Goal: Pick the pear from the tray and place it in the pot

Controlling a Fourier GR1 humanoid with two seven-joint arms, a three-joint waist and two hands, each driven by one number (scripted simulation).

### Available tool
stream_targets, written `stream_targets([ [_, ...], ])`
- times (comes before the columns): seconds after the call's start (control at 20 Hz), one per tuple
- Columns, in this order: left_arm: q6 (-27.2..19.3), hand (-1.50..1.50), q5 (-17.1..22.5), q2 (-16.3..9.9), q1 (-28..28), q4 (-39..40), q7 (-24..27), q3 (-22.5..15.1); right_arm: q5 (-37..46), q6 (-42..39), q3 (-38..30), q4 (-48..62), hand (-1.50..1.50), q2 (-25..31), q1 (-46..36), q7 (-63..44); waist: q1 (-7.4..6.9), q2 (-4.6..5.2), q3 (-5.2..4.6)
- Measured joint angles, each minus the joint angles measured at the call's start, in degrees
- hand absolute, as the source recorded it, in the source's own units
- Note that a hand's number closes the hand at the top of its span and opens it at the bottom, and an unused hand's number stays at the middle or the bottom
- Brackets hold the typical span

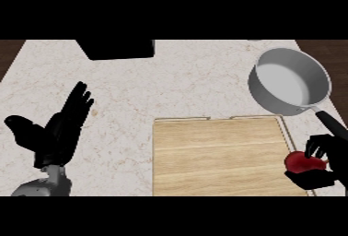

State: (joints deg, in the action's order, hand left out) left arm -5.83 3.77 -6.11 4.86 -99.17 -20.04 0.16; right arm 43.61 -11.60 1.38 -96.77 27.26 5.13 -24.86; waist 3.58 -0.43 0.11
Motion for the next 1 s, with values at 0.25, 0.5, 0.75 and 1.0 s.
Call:
stream_targets([
  [0.25, 0.1, 0.00, 0.0, 0.1, -0.1, -0.5, -0.1, -0.2, -5.7, 4.3, -15.1, -1.5, 1.50, 8.1, 6.6, 9.4, -0.46, -0.05, -0.06],
  [0.5, 0.1, 0.00, -0.4, 0.6, 0.2, 0.3, 0.4, -0.7, -14.3, 3.2, -27.8, -7.4, 1.50, 11.7, 11.9, 17.0, -1.06, -0.01, -0.13],
  [0.75, 0.4, 0.00, -0.5, 0.4, 1.0, 0.1, -0.4, -0.8, -21.6, 0.4, -37.6, -15.0, 1.50, 14.0, 13.0, 20.7, -1.66, 0.01, -0.16],
  [1.0, 1.3, 0.00, -0.2, 0.5, 1.5, 1.4, 0.7, -0.6, -29.5, -4.0, -43.6, -21.6, 1.50, 14.6, 10.1, 18.2, -2.50, 0.18, -0.18],
])
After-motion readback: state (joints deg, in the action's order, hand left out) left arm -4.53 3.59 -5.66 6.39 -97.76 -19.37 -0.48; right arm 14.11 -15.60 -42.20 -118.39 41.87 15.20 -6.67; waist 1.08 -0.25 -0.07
